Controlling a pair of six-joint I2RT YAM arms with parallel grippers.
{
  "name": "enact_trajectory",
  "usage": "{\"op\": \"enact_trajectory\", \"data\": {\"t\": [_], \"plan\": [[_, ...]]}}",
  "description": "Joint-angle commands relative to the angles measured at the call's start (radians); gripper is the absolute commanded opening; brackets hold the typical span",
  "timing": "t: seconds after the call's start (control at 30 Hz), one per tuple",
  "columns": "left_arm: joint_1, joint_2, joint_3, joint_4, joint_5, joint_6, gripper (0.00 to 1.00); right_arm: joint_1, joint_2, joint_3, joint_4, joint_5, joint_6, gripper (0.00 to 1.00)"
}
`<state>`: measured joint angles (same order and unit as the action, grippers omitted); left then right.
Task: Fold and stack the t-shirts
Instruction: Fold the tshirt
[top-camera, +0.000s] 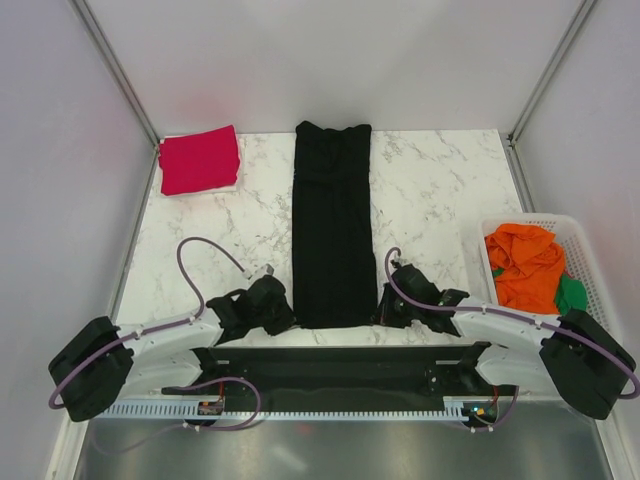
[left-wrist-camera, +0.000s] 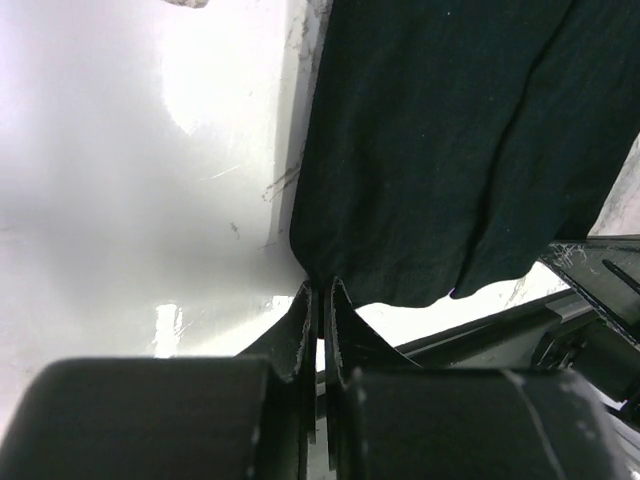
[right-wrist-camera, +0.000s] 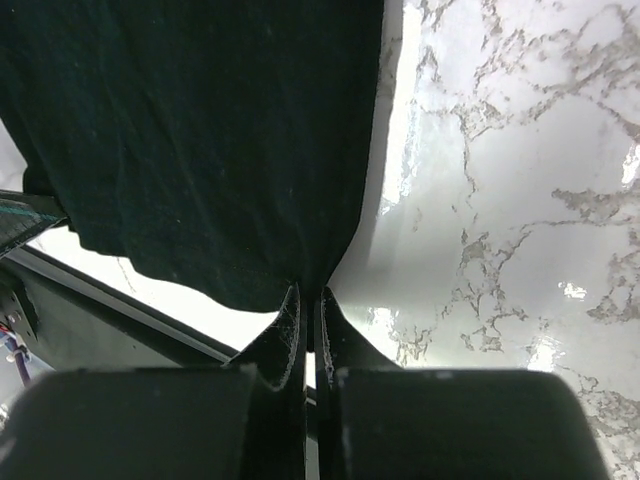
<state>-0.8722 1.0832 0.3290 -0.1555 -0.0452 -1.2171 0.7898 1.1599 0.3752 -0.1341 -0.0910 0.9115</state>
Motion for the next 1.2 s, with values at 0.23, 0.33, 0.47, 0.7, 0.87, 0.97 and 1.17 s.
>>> {"op": "enact_trajectory", "data": {"t": [0.23,0.33,0.47,0.7,0.87,0.97,1.17], "plan": [[-0.122,-0.258,0.091,-0.389,-0.094,-0.076,0.02,0.135,-0.163,0.027,-0.321,0.031,0.092,0.00],[-0.162,-0.302,0.174,-0.512,-0.119,-0.088,0.02,0.186,-0.219,0.086,-0.392,0.068,0.141,0.00],[-0.177,-0.295,0.303,-0.604,-0.137,-0.043,0.02,0.206,-0.241,0.215,-0.519,0.166,0.138,0.00],[-0.157,-0.191,0.566,-0.727,-0.350,0.097,0.02,0.168,-0.120,0.528,-0.677,0.398,0.008,0.00],[-0.030,-0.021,0.728,-0.716,-0.363,0.270,0.02,0.014,0.053,0.685,-0.659,0.419,-0.163,0.00],[0.093,0.055,0.815,-0.670,-0.305,0.387,0.02,-0.067,0.153,0.778,-0.644,0.415,-0.244,0.00],[0.269,0.259,0.953,-0.569,-0.201,0.502,0.02,-0.184,0.364,0.922,-0.582,0.378,-0.332,0.00]]}}
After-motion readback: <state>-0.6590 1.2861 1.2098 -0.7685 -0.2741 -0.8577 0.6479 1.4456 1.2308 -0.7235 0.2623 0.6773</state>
